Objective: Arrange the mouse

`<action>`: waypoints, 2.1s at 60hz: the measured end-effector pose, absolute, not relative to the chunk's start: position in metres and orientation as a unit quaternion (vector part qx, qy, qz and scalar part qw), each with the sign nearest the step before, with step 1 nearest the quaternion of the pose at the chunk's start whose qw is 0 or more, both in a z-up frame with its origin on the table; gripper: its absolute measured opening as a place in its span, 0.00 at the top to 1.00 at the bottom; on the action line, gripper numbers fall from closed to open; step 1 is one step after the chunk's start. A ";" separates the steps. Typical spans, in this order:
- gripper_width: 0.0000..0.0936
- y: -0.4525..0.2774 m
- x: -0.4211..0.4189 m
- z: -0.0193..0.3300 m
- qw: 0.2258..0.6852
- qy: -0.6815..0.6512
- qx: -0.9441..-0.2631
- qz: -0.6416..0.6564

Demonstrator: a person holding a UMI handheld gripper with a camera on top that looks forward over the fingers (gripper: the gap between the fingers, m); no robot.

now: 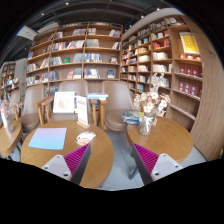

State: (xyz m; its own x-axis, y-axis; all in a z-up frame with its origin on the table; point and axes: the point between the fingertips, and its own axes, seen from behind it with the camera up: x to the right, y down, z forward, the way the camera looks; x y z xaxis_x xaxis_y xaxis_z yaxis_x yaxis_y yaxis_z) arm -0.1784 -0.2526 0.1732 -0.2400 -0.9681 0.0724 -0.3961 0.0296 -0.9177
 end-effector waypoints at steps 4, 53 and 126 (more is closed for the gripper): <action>0.08 -0.241 -0.169 0.166 0.315 0.643 -0.534 -0.449; 0.08 -0.131 -0.026 0.045 0.332 0.630 -0.586 -0.385; 0.09 -0.141 0.115 -0.014 0.304 0.640 -0.629 -0.319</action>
State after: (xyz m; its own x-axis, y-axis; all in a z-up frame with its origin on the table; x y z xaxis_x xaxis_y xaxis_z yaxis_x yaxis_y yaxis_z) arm 0.1148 -0.1414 -0.0143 -0.0237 -0.9996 0.0130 -0.6119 0.0042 -0.7909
